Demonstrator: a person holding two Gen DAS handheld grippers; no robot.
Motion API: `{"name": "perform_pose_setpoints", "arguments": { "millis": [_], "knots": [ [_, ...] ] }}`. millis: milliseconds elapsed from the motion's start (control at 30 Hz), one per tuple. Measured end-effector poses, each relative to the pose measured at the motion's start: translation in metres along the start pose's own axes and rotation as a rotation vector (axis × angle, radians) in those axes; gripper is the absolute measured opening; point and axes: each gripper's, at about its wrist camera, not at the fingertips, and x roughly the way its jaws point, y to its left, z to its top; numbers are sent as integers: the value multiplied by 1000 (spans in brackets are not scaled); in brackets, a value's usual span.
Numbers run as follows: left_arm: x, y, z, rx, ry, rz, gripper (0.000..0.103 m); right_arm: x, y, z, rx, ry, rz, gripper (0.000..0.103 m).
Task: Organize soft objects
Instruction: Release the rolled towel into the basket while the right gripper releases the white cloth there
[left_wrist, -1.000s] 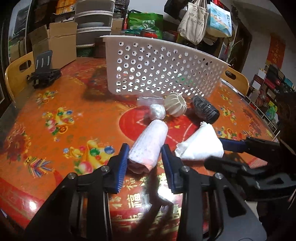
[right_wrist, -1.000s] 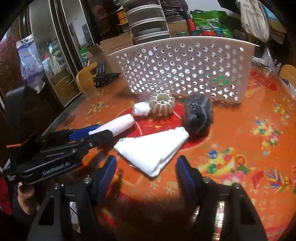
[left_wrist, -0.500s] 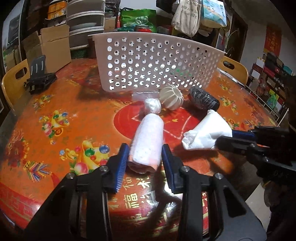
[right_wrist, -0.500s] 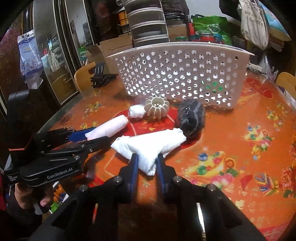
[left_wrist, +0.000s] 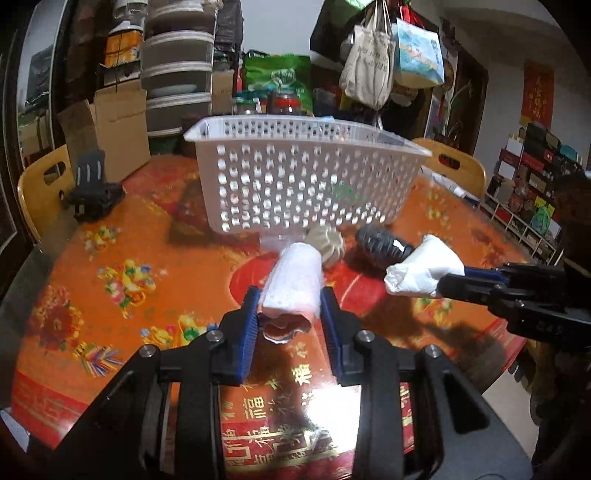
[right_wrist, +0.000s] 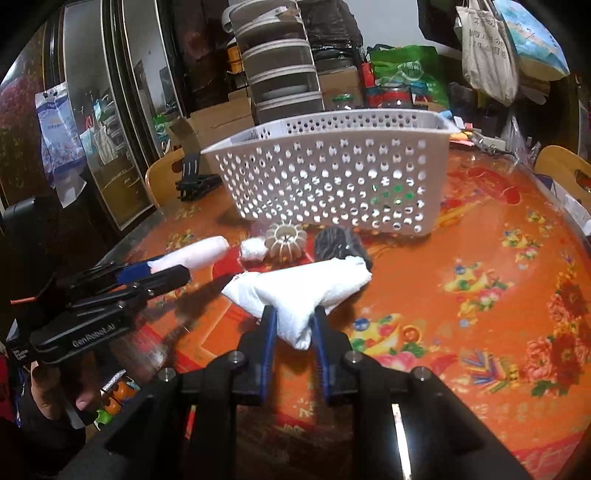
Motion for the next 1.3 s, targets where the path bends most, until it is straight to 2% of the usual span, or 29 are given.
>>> {"name": "perform_pose_setpoints", "arguments": {
  "millis": [433,833,1033,1300],
  "knots": [
    [-35,4,36,-4,-85,-7,30,-37,0,27,-42,-84,-28,18],
    [-50,13,92,-13,-165,-18,30,-63,-12,88,-93,-162,-97,17],
    [-39,16,137,-8,-183,-15,30,-52,-26,126,-96,-152,-125,17],
    [-1,24,199,-18,-150,3,30,-12,-53,181,-62,-77,-140,18]
  ]
}}
